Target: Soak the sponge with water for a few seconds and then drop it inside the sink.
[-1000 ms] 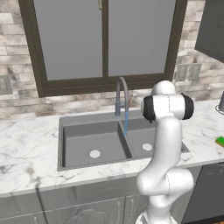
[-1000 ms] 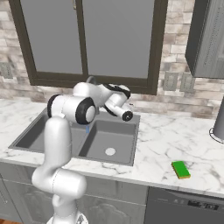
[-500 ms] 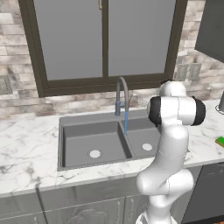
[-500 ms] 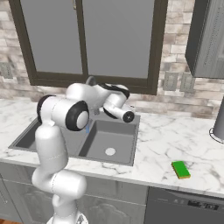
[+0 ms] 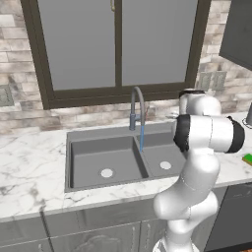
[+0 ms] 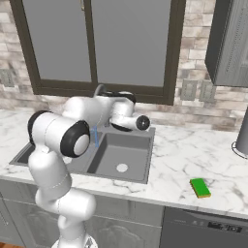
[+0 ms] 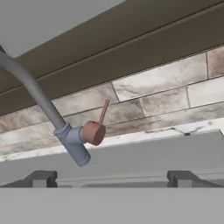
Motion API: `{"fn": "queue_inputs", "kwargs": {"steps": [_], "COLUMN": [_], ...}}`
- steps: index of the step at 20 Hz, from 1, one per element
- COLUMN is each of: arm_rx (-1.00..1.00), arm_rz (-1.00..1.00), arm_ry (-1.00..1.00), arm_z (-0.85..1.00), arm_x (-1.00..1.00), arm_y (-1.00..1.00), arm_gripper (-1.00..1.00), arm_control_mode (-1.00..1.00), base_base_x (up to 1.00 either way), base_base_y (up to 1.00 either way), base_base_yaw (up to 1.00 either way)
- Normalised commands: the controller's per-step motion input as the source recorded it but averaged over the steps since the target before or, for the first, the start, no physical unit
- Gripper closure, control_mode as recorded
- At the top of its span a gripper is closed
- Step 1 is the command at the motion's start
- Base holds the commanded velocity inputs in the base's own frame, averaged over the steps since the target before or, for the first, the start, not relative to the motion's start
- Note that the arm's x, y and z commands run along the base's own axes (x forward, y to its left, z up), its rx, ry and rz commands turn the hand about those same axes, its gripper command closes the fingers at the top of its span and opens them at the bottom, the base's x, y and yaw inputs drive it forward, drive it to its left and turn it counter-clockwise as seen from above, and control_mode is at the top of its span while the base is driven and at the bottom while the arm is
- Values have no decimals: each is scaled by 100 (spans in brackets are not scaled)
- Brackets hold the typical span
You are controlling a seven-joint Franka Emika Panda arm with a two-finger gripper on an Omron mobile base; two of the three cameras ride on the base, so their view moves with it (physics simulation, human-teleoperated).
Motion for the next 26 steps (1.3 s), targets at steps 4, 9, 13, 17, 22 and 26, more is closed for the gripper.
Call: {"fn": "queue_inputs", "kwargs": {"steps": [4, 9, 13, 17, 22, 26], "arm_rx": [0, 0, 0, 0, 0, -1], "arm_rz": [0, 0, 0, 0, 0, 0], "arm_ry": [18, 21, 20, 15, 12, 9], "arm_z": [4, 0, 0, 11, 35, 12], "arm_x": [-70, -70, -51, -23, -18, -26], "arm_y": [-14, -14, -8, -7, 0, -5], "arm_gripper": [-100, -100, -100, -100, -100, -100], "arm_control_mode": [-100, -100, -100, -100, -100, -100], "base_base_x": [0, 0, 0, 0, 0, 0], "base_base_y": [0, 0, 0, 0, 0, 0], "base_base_yaw": [0, 0, 0, 0, 0, 0]}}
